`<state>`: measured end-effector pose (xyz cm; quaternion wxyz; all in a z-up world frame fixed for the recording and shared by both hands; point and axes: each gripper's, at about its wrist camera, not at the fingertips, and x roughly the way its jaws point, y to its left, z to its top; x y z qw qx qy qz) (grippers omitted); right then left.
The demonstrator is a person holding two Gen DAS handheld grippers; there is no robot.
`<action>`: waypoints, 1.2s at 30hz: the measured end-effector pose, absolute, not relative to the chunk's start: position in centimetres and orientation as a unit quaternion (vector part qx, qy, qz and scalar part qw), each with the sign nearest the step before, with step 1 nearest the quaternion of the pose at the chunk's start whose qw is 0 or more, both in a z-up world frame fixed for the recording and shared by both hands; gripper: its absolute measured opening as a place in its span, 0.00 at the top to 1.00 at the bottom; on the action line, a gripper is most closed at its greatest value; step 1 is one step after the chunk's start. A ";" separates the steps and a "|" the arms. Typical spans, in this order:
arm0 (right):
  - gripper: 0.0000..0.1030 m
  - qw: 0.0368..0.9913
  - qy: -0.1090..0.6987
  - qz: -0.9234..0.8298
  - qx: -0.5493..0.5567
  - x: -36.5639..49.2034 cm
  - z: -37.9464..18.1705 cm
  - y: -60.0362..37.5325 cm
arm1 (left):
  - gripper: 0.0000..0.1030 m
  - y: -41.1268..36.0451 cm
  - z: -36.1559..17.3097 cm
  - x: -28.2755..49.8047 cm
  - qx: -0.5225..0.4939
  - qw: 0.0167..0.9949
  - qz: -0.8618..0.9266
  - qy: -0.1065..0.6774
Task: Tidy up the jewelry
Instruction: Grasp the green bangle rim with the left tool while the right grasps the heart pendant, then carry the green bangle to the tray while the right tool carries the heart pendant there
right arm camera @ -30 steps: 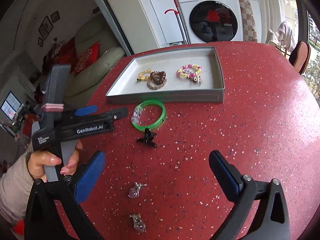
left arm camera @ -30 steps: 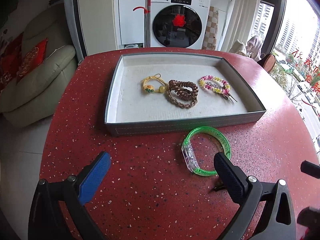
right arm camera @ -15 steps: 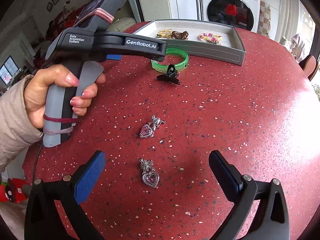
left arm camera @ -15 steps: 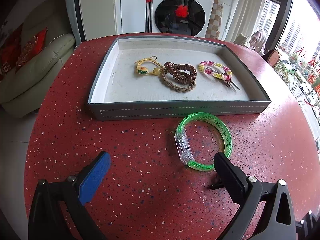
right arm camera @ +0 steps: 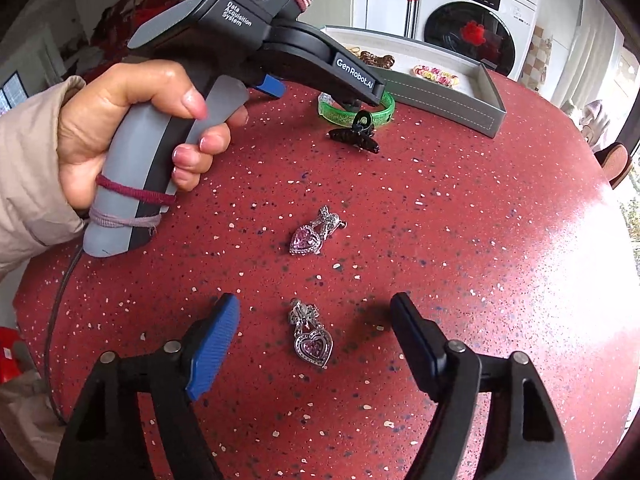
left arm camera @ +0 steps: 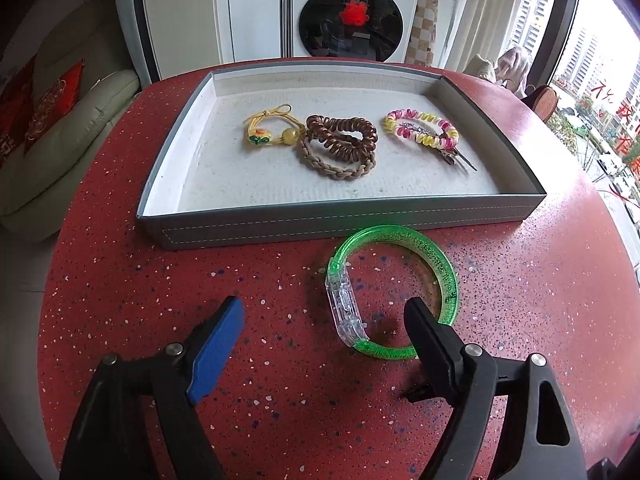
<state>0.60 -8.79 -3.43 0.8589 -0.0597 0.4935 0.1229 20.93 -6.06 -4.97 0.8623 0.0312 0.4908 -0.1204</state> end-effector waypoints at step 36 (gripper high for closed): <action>0.82 0.860 0.498 0.113 0.012 -0.3 -2.5 -11.1 | 0.72 -4.7 -4.4 19.9 0.037 0.870 -0.129 0.475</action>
